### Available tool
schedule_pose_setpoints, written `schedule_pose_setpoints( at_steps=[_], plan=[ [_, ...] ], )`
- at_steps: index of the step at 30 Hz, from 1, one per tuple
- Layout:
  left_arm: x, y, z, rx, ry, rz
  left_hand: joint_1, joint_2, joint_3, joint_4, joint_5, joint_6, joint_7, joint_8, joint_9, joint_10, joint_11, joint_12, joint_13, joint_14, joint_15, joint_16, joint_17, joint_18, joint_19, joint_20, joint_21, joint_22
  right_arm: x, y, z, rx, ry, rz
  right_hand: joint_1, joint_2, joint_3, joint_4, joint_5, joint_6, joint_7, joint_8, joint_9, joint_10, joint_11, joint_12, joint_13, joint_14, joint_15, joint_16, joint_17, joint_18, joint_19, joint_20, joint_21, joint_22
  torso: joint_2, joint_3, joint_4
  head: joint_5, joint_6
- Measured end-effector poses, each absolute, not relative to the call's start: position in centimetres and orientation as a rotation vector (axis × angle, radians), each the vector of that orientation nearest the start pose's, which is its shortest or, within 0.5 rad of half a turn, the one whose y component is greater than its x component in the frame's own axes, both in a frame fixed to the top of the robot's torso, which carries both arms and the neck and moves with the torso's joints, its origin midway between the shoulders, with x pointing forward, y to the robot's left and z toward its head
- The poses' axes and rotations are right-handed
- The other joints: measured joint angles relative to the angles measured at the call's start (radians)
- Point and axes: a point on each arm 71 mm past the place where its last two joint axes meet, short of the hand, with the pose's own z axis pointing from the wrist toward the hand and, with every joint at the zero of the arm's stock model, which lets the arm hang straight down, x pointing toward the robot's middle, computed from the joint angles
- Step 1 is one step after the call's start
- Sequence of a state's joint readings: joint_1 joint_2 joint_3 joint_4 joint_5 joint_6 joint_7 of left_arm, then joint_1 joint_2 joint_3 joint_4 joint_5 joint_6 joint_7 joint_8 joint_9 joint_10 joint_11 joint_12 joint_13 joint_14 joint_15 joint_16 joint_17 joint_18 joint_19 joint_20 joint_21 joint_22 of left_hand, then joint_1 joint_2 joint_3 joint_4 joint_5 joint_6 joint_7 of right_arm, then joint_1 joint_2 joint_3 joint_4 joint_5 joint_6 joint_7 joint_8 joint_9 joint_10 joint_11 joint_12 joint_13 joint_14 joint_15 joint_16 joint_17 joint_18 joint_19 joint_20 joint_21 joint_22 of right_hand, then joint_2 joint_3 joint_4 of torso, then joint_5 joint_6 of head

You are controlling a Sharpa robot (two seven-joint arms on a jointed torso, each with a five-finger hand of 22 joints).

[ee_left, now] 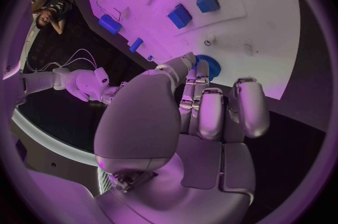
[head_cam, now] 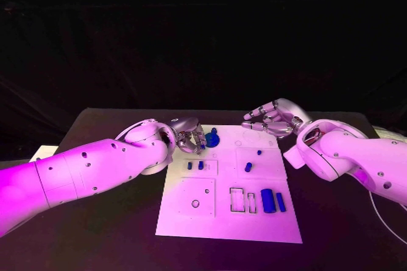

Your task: Assemble the parts on the task board

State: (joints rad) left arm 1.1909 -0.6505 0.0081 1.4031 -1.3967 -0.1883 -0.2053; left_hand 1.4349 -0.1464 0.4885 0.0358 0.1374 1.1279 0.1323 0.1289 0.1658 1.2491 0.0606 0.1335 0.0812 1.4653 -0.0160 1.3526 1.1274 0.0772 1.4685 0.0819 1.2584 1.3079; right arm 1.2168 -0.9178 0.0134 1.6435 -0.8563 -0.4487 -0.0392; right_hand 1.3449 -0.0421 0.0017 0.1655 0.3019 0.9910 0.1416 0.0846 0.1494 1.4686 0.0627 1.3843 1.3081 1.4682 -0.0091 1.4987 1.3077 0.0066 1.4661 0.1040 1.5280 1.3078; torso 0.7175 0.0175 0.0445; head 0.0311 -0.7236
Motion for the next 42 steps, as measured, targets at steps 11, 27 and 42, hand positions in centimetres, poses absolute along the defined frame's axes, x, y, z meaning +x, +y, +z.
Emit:
schedule_pose_setpoints(
  at_steps=[11, 27, 42],
  plan=[
    [50.9, 15.5, -19.0, 0.055, 1.824, -0.642, -0.005, -0.005, 0.000, 0.000, 0.000, 0.000, 0.000, -0.004, -0.001, 0.000, 0.000, -0.006, 0.000, 0.000, 0.000, 0.000, -0.002, 0.000, 0.000, 0.000, 0.000, 0.000, 47.6, -21.2, -14.9, 0.450, 1.614, 0.987, 0.000, 0.000, 0.000, 0.000, 0.000, 0.000, 0.000, 0.000, 0.000, 0.000, 0.000, 0.000, 0.000, 0.000, 0.000, 0.000, 0.000, 0.000, 0.000, 0.000, 0.000, 0.000, 0.001, -0.0006, -0.0024, 0.003, 0.000],
    [51.1, 15.2, -19.6, 0.056, 1.872, -0.630, -0.005, -0.005, 0.000, 0.000, 0.000, -0.001, 0.000, -0.006, -0.003, 0.000, 0.000, -0.006, 0.000, 0.000, 0.000, 0.000, -0.003, 0.000, 0.000, 0.000, 0.000, 0.000, 47.6, -21.1, -14.9, 0.449, 1.616, 0.990, 0.000, 0.000, 0.000, 0.000, 0.000, 0.000, 0.000, 0.000, 0.000, 0.000, 0.000, 0.000, 0.000, 0.000, 0.000, 0.000, 0.000, 0.000, 0.000, 0.000, 0.000, 0.000, 0.001, -0.0001, -0.0029, 0.005, -0.002],
    [51.1, 15.0, -20.0, 0.065, 1.901, -0.620, -0.012, -0.006, 0.000, 0.000, 0.000, -0.001, -0.001, -0.006, -0.002, 0.000, 0.000, -0.006, -0.001, 0.000, 0.000, 0.000, -0.005, 0.000, 0.000, 0.000, 0.000, 0.000, 47.5, -21.1, -14.9, 0.448, 1.616, 0.992, 0.000, 0.000, 0.000, 0.000, 0.000, 0.000, 0.000, 0.000, 0.000, 0.000, 0.000, 0.000, 0.000, 0.000, 0.000, 0.000, 0.000, 0.000, 0.000, 0.000, 0.000, 0.000, 0.001, 0.0000, -0.0030, 0.005, -0.003]
  ],
)
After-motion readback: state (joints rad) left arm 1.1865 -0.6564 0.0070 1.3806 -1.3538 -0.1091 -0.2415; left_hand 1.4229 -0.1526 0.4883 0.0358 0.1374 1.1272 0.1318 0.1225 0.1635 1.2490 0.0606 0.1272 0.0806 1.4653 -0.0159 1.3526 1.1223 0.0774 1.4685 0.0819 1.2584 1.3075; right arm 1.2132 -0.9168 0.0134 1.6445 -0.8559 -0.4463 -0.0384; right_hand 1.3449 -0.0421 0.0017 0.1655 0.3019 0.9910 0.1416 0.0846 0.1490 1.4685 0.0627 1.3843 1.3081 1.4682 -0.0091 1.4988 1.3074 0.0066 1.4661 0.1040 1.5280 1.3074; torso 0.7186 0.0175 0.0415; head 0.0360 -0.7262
